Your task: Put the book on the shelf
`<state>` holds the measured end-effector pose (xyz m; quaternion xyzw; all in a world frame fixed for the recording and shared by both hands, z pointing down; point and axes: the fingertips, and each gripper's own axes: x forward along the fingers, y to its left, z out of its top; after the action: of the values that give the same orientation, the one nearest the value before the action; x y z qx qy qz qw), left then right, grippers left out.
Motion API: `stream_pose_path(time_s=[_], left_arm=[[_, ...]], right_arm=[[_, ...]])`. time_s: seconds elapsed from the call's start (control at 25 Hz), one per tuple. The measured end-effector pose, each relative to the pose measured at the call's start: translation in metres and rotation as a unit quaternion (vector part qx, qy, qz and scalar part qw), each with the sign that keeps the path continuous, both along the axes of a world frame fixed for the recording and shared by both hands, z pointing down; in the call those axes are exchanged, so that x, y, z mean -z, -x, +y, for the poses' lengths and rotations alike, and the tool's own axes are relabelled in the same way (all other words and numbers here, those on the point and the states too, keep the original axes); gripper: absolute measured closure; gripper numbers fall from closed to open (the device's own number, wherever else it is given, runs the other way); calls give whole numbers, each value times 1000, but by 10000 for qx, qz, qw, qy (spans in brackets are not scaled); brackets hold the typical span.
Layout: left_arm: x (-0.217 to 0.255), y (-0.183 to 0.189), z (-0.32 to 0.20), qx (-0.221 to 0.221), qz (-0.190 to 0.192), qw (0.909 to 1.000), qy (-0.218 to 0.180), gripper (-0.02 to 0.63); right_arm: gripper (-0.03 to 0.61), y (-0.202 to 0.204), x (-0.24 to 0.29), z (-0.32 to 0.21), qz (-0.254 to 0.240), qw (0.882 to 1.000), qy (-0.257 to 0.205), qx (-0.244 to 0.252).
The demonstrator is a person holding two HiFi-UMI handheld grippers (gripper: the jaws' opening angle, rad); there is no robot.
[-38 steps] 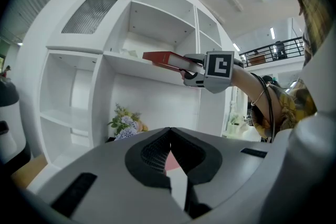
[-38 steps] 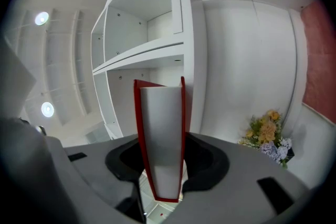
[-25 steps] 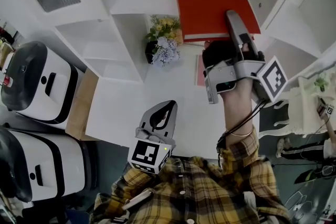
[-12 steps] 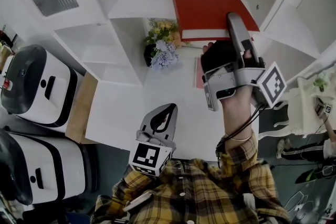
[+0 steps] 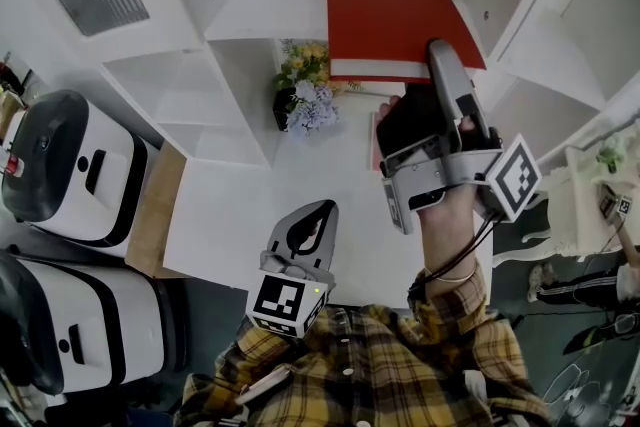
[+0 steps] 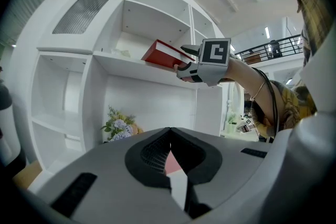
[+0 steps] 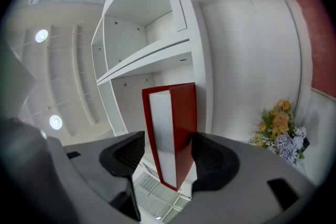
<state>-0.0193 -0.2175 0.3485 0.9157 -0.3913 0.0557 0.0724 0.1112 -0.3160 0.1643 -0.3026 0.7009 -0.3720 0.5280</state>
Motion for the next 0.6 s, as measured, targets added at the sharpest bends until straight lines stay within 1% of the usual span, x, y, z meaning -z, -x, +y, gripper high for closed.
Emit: stream_pose_path(time_s=[0.12,0.16,0.2,0.28,0.44,0.6], left_arm=[[0,-1,2,-20,13,10000,-3,594],[0,-1,2,-26,15,10000,-2,594],[0,-1,2,-32,16,10000,-1,594],[0,-1,3,-42,16,10000,-4,594],[1,0,5,-48,20,10000,-23,594],[2,3,5,-8,9,10000,-47,594]], right_arm=[[305,5,-4,5,0,10000,47,78],[314,6,-6,7,-2,9999,93,88],[359,7,-8,8,7,9999,137,80],[391,8,-10,9,46,9998,179,49],[396,10,-10,2,147,9996,239,30],[397,10,-11,-8,147,9994,300,4]])
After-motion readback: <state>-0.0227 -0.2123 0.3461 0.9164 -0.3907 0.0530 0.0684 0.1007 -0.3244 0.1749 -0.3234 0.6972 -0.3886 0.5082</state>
